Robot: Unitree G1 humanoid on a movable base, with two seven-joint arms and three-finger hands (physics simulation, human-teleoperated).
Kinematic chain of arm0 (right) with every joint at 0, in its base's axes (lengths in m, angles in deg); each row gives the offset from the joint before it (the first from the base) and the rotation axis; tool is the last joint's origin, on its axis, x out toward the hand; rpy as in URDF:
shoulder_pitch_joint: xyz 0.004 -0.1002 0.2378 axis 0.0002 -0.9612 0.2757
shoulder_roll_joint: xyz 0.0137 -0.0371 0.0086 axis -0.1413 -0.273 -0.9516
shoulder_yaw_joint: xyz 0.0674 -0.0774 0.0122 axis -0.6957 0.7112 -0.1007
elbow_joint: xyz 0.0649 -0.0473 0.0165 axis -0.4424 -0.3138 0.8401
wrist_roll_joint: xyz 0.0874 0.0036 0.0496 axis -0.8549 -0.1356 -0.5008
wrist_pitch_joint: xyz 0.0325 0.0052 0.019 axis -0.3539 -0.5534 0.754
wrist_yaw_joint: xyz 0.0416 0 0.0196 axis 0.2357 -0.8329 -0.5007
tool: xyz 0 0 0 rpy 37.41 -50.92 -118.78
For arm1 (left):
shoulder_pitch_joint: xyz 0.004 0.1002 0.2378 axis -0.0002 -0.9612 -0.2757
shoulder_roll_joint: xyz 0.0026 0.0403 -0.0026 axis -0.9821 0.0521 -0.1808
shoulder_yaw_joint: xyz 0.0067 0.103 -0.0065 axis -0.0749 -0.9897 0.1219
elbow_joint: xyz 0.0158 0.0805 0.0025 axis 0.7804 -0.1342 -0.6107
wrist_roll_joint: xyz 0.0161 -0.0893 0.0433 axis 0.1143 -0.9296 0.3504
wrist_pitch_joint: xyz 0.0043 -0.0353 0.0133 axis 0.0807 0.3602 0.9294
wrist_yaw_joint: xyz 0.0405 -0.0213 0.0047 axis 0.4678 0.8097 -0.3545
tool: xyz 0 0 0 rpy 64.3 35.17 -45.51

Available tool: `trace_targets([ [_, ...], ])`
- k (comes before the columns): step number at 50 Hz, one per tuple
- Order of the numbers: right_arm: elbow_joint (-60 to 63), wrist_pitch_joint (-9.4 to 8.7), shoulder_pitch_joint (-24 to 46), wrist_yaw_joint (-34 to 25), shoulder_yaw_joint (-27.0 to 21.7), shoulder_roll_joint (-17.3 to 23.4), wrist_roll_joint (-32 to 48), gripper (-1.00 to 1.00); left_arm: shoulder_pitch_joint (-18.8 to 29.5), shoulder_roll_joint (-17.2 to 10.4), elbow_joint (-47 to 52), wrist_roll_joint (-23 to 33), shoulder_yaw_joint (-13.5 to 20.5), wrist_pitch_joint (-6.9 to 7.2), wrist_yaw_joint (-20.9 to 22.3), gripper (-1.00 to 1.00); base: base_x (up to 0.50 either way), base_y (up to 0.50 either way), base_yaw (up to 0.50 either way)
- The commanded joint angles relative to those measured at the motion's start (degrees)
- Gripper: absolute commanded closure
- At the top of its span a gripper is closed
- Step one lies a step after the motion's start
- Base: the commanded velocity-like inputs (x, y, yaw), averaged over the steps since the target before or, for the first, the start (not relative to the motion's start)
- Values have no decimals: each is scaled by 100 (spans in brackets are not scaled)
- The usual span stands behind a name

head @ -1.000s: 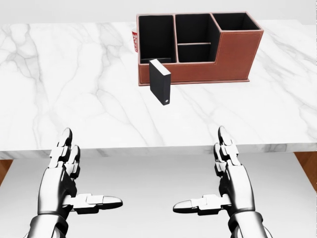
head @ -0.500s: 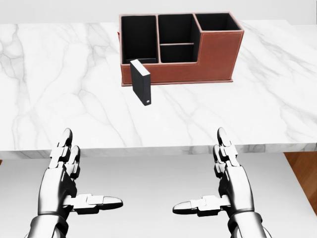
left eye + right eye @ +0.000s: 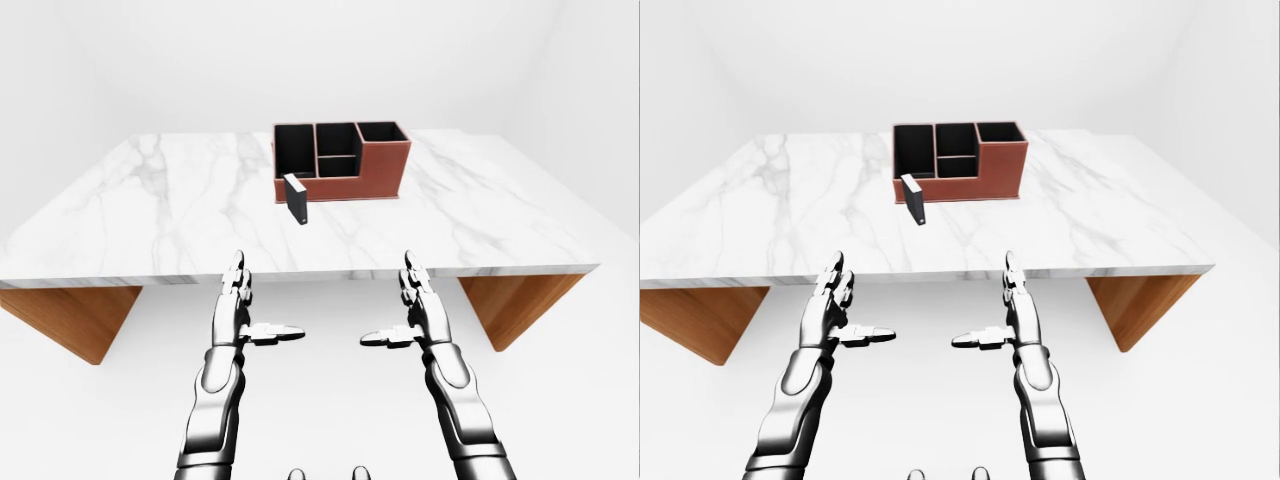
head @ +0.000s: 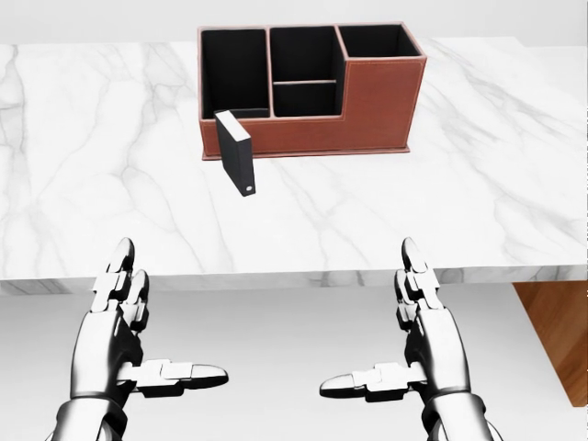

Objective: Pick up the book and place it in the right compartment of the caddy.

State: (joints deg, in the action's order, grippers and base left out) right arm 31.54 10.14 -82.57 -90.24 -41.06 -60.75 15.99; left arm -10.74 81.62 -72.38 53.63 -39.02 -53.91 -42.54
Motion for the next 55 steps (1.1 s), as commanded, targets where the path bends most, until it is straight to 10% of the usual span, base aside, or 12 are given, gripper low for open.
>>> trace_targets([
  [1,-102,46,36,-6,-6,0,0,-100,20,0,-49,-1,5,-17,-6,-100,0,-8,0],
  [55,-59,63,-2,-38,71,-10,155,-100,33,1,-85,16,-3,-42,-20,-100,24,0,0],
])
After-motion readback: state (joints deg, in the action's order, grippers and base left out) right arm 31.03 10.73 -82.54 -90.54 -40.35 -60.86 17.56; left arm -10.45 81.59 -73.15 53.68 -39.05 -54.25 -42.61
